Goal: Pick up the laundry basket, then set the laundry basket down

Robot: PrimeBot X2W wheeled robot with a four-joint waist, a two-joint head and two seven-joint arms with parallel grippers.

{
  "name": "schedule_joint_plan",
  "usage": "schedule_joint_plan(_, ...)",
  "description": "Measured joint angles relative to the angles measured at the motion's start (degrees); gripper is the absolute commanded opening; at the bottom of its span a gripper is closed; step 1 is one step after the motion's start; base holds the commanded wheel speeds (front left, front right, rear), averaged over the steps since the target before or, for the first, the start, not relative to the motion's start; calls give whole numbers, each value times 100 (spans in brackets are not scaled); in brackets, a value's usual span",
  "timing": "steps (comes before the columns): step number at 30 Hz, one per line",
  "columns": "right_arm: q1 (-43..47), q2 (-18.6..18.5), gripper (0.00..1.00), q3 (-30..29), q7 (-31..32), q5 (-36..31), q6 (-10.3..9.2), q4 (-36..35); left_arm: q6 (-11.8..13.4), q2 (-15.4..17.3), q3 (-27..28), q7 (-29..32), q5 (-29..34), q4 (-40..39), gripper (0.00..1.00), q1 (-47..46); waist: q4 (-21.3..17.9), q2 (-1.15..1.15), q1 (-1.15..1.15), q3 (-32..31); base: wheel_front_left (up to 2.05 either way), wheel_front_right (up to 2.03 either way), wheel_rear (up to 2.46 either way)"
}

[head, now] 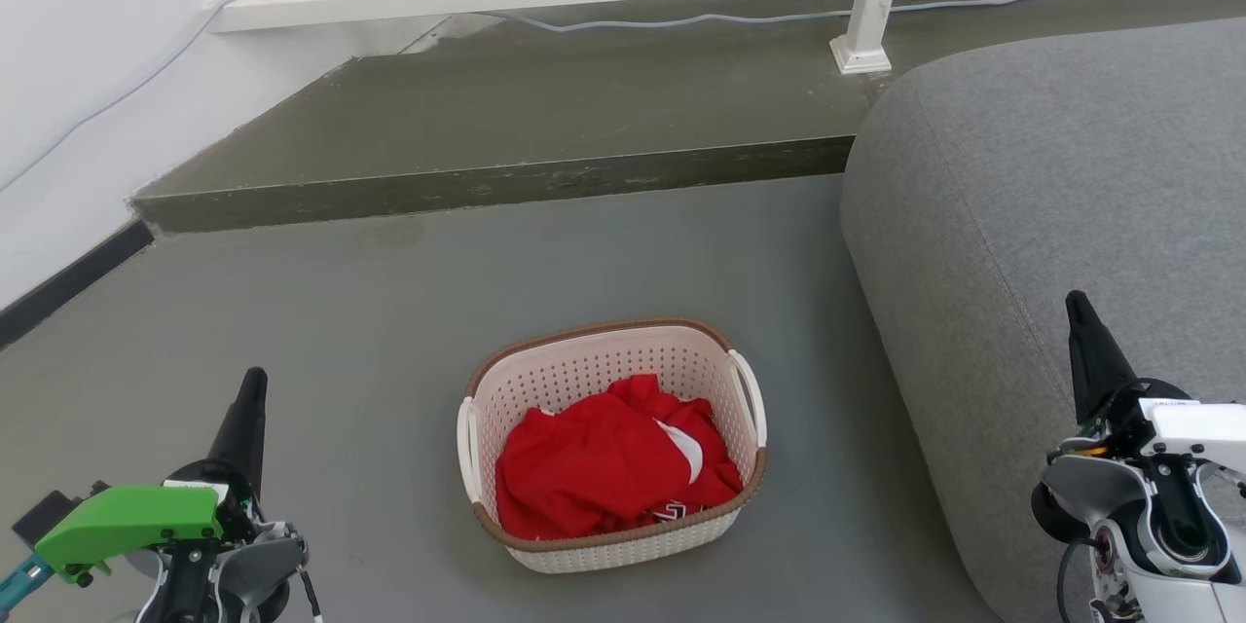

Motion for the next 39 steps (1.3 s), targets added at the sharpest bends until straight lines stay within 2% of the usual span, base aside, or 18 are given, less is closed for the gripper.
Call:
schedule_joint_plan(27, 0, 0, 0, 0, 0, 0, 0, 0, 0, 0, 0, 0, 0, 0, 0, 0, 0, 0, 0, 0, 0, 0, 0)
schedule_joint_plan(31, 108, 82, 0, 12, -1, -2, -31, 188, 3, -78, -8, 3, 1, 210, 0, 56, 0, 0, 0, 0, 0, 0, 0)
schedule_joint_plan(32, 173, 114, 100, 16, -1, -2, -32, 257, 4, -101, -11, 4, 1, 274, 100, 98, 0, 0, 0, 0, 0, 0, 0)
schedule_joint_plan(39, 322, 168, 100, 103, -18, -2, -32, 291, 7, -148, -23, -27, 1, 341, 100, 208, 0, 0, 0, 4, 0, 0, 0)
